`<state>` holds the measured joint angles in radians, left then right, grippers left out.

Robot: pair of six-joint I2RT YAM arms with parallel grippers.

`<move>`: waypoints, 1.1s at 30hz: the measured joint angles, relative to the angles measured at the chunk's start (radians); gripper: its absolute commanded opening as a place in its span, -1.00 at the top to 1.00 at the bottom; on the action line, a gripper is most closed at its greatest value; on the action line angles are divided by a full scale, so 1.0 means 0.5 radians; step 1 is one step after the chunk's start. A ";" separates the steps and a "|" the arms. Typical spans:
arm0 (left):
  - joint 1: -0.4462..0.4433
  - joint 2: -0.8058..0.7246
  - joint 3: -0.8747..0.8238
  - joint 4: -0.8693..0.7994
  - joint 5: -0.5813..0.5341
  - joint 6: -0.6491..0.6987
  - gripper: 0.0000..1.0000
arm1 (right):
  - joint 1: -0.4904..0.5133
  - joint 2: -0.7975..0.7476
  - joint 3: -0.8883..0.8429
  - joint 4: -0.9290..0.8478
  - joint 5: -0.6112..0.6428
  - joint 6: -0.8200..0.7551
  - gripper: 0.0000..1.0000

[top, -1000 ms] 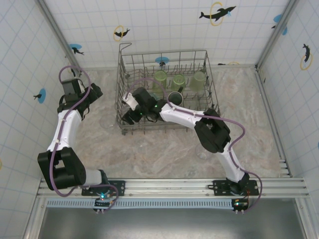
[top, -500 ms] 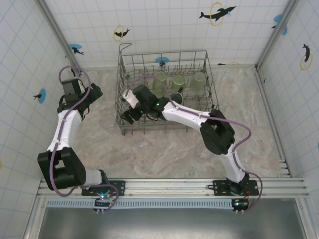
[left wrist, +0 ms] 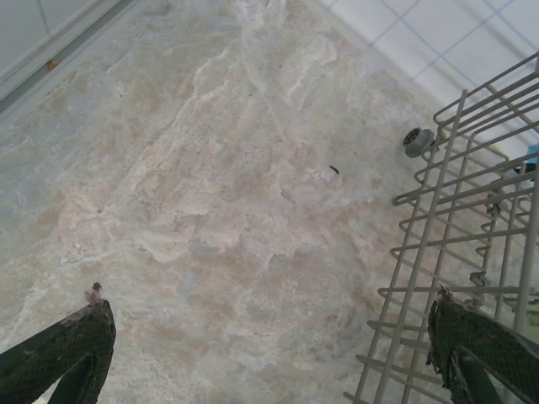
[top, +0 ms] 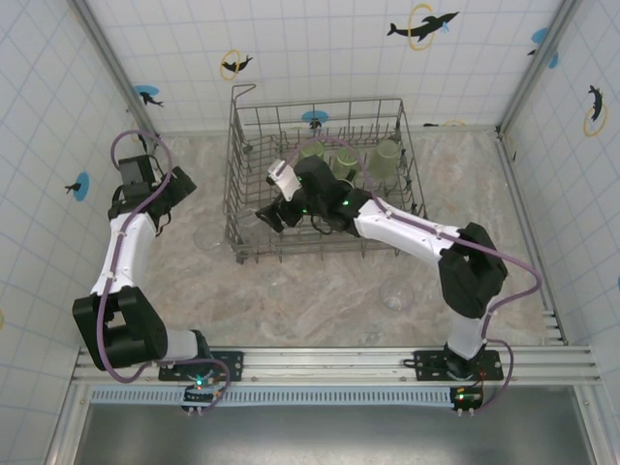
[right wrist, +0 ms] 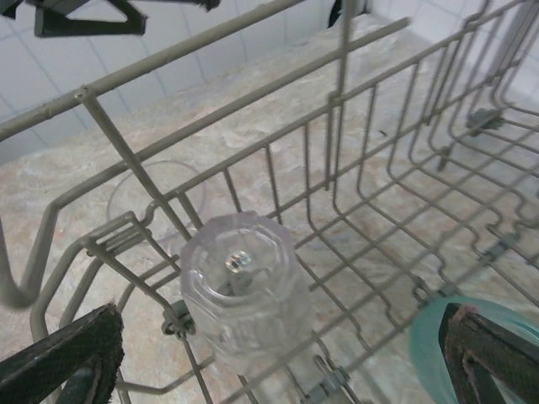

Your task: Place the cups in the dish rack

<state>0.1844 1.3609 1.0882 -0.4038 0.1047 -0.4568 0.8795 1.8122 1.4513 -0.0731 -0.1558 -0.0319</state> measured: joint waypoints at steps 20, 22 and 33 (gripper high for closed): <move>0.000 -0.124 -0.122 -0.367 -0.092 -0.037 -0.93 | -0.221 -0.697 -0.798 0.111 0.133 0.229 -0.99; 0.000 -0.140 -0.163 -0.401 -0.092 -0.029 -0.85 | -0.234 -0.746 -0.843 0.110 0.137 0.247 -0.99; 0.000 -0.224 -0.422 -0.545 -0.008 0.024 -0.39 | -0.301 -0.893 -0.991 0.143 0.122 0.320 -0.99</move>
<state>0.1844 1.2491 0.8772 -0.6762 0.1009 -0.4446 0.7292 1.3655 0.9558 -0.0017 -0.0948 0.1280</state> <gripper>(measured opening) 0.727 0.995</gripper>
